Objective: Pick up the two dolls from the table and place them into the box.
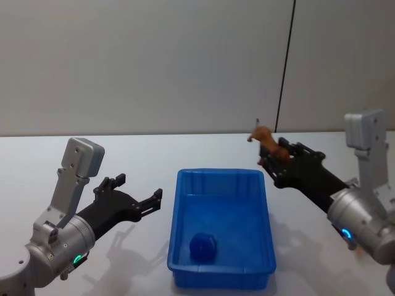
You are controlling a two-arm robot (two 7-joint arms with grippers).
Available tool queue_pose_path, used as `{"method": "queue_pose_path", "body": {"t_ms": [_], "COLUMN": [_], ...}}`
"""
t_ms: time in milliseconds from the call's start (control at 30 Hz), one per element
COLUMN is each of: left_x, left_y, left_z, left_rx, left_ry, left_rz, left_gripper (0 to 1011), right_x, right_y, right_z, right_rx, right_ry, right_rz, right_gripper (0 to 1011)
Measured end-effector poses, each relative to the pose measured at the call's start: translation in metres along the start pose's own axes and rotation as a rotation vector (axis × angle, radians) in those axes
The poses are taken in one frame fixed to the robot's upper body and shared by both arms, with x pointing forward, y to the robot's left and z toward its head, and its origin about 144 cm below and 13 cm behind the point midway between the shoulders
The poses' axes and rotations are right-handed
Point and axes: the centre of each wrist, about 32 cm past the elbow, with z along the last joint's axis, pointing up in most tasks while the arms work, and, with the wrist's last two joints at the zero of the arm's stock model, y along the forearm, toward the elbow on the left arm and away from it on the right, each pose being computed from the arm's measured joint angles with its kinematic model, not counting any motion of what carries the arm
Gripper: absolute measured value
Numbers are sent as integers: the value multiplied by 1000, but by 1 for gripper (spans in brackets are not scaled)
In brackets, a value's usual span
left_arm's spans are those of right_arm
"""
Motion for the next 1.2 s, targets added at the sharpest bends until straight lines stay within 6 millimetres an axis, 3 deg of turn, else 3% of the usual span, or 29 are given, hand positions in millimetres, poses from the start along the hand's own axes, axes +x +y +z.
{"method": "queue_pose_path", "body": {"t_ms": [400,1033,1200], "left_x": [0,0,0], "left_y": [0,0,0], "left_z": [0,0,0], "left_rx": [0,0,0], "left_ry": [0,0,0], "left_rz": [0,0,0], "left_gripper": [1001,1001,1001], "right_x": [-5,-14,-15], "right_y": [17,24,25], "right_z": [7,2,0], "right_rx": [-37,-219,-245], "right_ry": [111,120,117], "right_rz": [80,77,77], "right_gripper": [412,414,564]}}
